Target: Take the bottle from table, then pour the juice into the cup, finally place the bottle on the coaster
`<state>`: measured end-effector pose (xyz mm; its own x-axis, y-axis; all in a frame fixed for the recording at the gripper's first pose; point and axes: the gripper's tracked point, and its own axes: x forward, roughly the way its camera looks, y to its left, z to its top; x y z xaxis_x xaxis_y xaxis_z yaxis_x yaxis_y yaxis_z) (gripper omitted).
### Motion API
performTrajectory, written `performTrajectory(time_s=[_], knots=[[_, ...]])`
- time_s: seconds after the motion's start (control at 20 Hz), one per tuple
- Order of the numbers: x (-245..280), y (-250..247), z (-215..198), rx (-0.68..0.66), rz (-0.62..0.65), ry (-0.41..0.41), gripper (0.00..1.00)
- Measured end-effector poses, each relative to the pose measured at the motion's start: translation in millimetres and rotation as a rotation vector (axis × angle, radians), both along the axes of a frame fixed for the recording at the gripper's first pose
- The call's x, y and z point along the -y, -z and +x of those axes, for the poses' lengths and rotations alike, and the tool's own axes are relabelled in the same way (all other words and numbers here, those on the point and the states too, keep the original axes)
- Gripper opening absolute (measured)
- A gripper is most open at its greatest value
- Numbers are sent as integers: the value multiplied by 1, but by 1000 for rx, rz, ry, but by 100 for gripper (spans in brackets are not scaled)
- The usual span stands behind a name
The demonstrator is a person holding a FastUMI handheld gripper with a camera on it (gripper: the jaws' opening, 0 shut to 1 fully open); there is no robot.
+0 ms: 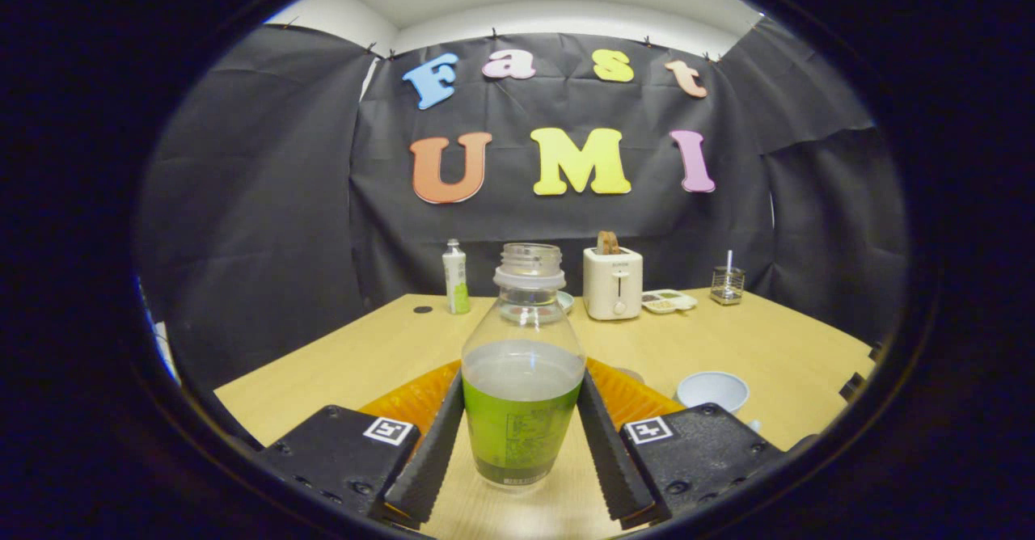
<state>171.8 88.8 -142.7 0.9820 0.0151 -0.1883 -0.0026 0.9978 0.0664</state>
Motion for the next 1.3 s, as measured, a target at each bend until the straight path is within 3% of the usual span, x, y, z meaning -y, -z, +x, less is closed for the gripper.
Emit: performTrajectory(time_s=[0.3,0.55,0.75,0.95,1.05,1.3], knots=[[1,-19,-14,39,233,-91,80],[16,-32,-23,68,426,-118,80],[18,-32,-23,48,512,-148,80],[18,-42,-19,45,758,-200,80],[30,-40,-15,33,861,-169,79],[33,-52,-14,24,959,-174,79]])
